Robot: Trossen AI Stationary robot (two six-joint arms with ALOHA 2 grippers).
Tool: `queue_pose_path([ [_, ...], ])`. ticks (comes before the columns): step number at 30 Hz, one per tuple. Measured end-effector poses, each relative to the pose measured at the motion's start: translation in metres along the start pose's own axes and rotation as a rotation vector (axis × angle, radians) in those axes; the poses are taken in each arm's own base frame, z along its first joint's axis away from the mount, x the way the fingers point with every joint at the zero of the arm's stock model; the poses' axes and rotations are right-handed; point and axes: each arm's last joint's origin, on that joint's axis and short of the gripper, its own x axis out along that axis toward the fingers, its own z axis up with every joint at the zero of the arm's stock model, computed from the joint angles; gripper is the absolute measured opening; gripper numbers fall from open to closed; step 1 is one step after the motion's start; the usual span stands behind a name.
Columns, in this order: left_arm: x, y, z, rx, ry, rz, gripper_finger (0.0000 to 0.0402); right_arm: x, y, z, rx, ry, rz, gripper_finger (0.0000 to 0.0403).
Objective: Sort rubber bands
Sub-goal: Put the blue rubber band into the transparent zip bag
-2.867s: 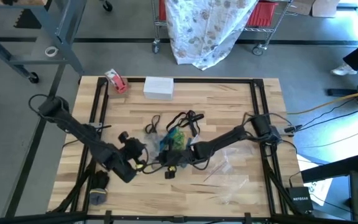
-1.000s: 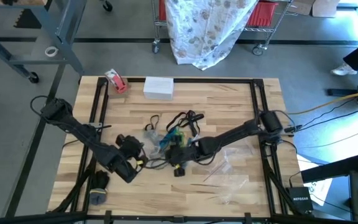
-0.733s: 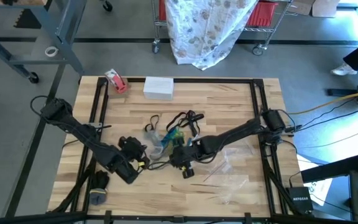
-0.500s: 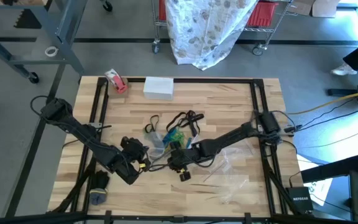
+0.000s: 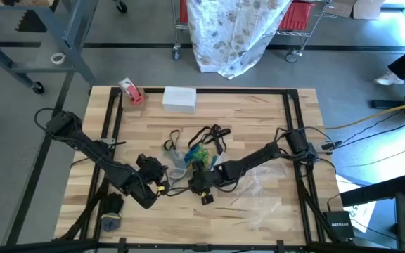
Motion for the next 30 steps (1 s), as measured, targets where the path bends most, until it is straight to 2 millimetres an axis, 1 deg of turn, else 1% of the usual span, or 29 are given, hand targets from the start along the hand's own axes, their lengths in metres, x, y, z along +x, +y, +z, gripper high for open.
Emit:
queue_pose_path([
  [2,0.000,0.000,0.000,0.007,0.000,0.000,0.0000,-0.001,-0.003,0.003,-0.003,-0.006,-0.060,0.0159],
  [5,0.001,0.000,0.001,0.005,-0.001,0.002,0.0000,-0.001,-0.009,0.003,-0.019,-0.002,-0.083,0.0159],
  [10,0.001,0.000,0.001,0.010,0.000,0.003,0.0000,0.002,-0.014,0.001,-0.011,0.005,-0.056,0.0159],
  [17,0.001,0.000,0.001,0.013,0.000,0.003,0.0000,0.002,-0.012,0.001,-0.010,-0.002,0.000,0.0159],
  [23,0.001,0.000,0.001,0.016,-0.001,0.002,0.0000,0.015,-0.016,-0.006,0.006,0.015,-0.052,0.0159],
  [26,0.001,0.000,0.001,0.011,-0.002,-0.001,0.0000,0.018,-0.014,-0.008,0.018,0.021,-0.017,0.0158],
  [28,0.001,-0.001,0.001,0.021,-0.003,-0.005,0.0000,0.018,-0.014,-0.009,0.023,0.023,0.014,0.0148],
  [30,0.001,-0.002,0.001,0.025,-0.005,-0.011,0.0000,0.019,-0.013,-0.009,0.023,0.027,0.035,0.0125],
])
